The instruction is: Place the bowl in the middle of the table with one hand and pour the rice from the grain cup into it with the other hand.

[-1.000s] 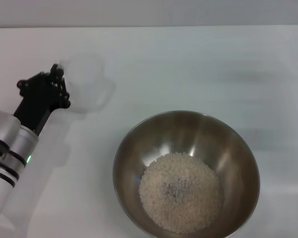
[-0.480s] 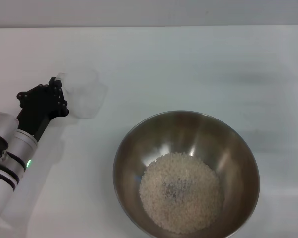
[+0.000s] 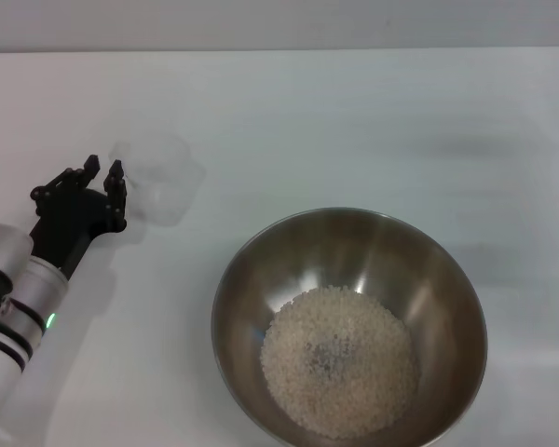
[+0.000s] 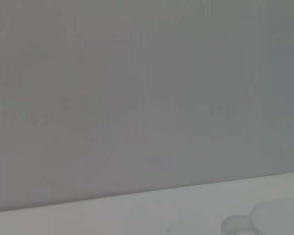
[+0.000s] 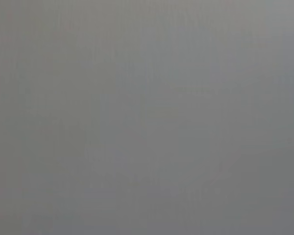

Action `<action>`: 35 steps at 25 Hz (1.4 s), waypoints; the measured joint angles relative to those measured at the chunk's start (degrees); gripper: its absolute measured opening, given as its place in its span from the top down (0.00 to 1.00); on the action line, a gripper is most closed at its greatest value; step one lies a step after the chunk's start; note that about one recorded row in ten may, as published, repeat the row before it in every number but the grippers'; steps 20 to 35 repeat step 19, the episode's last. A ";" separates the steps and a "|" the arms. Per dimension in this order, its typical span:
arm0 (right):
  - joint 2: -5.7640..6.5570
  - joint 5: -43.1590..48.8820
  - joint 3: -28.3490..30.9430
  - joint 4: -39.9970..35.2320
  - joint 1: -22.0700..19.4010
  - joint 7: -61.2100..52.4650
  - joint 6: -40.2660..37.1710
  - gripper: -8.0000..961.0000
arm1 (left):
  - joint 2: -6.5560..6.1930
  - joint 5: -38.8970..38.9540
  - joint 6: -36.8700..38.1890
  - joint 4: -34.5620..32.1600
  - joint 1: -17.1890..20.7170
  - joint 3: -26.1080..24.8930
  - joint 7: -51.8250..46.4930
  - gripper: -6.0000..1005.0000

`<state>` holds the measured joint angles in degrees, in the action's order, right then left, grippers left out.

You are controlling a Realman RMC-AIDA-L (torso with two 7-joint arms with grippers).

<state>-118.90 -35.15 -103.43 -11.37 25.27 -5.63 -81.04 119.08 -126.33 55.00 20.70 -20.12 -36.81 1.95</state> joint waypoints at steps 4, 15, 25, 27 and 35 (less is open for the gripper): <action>0.06 -0.01 0.00 0.21 0.29 0.00 0.32 0.57 | -0.14 -0.17 1.09 0.06 1.68 0.00 -0.33 0.77; -0.27 0.15 -5.15 0.77 -0.71 -1.38 2.82 0.57 | -0.19 0.22 16.46 0.12 6.79 -0.61 -8.47 0.51; -0.32 0.58 -9.45 1.07 -0.56 -5.85 6.71 0.57 | -0.18 0.12 17.58 0.89 5.70 -0.51 -10.20 0.51; -0.32 0.58 -9.45 1.07 -0.56 -5.85 6.71 0.57 | -0.18 0.12 17.58 0.89 5.70 -0.51 -10.20 0.51; -0.32 0.58 -9.45 1.07 -0.56 -5.85 6.71 0.57 | -0.18 0.12 17.58 0.89 5.70 -0.51 -10.20 0.51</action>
